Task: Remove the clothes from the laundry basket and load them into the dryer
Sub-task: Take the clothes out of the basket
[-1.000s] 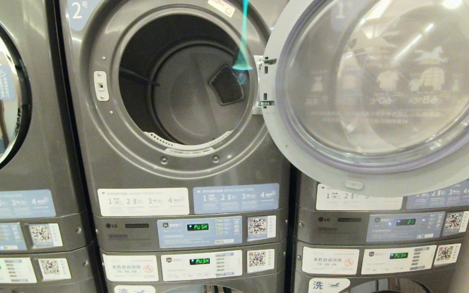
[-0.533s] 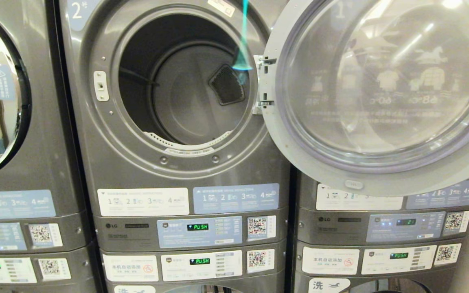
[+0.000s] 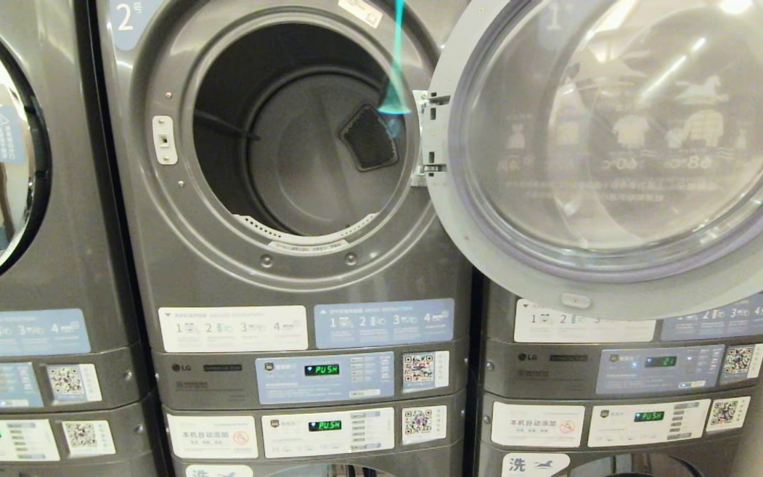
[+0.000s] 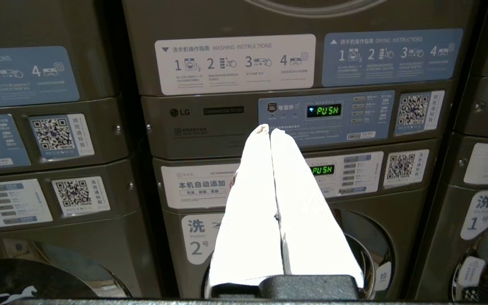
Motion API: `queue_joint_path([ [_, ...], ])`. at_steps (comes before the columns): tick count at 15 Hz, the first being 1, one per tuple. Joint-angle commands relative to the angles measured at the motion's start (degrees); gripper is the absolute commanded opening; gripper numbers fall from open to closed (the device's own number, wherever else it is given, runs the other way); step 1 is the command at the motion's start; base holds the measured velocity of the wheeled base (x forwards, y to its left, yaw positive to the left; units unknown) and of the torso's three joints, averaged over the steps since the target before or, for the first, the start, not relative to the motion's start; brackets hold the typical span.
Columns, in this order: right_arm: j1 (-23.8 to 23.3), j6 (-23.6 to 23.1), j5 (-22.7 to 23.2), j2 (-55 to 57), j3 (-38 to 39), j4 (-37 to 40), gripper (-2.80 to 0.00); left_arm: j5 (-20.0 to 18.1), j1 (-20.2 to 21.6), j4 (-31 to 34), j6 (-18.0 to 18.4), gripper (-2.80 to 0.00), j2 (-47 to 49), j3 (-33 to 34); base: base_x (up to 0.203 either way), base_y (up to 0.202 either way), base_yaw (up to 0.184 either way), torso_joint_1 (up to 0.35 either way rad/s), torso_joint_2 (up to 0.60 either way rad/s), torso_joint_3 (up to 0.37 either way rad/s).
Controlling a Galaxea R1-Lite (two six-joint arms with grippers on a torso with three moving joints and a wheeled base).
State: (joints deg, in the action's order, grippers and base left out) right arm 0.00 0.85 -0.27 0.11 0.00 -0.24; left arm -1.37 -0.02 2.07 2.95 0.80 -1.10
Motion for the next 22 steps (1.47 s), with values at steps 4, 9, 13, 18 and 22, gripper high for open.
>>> queue_joint_path([
  [4, 0.00, 0.03, 0.00, -0.02, 0.00, -0.02, -2.80, 0.59, 0.02, -0.22, 1.70, -2.80, -0.80, 0.31, 0.000, 0.000, 0.000, 0.000, 0.00, 0.000],
  [9, 0.00, 0.03, 0.00, -0.02, 0.00, -0.02, -2.80, 0.49, 0.02, -0.22, 2.76, -2.80, -0.80, 0.31, 0.000, 0.000, 0.000, 0.002, 0.00, -0.006],
  [13, 0.00, 0.03, 0.00, -0.02, 0.00, -0.02, -2.80, 0.58, 0.02, -0.22, 2.62, -2.80, -0.75, 0.31, 0.000, 0.000, 0.000, 0.003, 0.00, -0.147],
  [18, 0.00, 0.03, 0.00, -0.02, 0.00, -0.02, -2.80, 0.67, 0.02, -0.22, 2.41, -2.80, -0.71, 0.31, 0.000, 0.000, 0.000, 0.005, 0.00, -0.195],
  [22, 0.00, 0.03, 0.00, -0.02, 0.00, -0.02, -2.80, 0.67, 0.02, -0.22, 2.41, -2.80, -0.80, 0.31, 0.000, 0.000, 0.000, 0.006, 0.01, -0.196],
])
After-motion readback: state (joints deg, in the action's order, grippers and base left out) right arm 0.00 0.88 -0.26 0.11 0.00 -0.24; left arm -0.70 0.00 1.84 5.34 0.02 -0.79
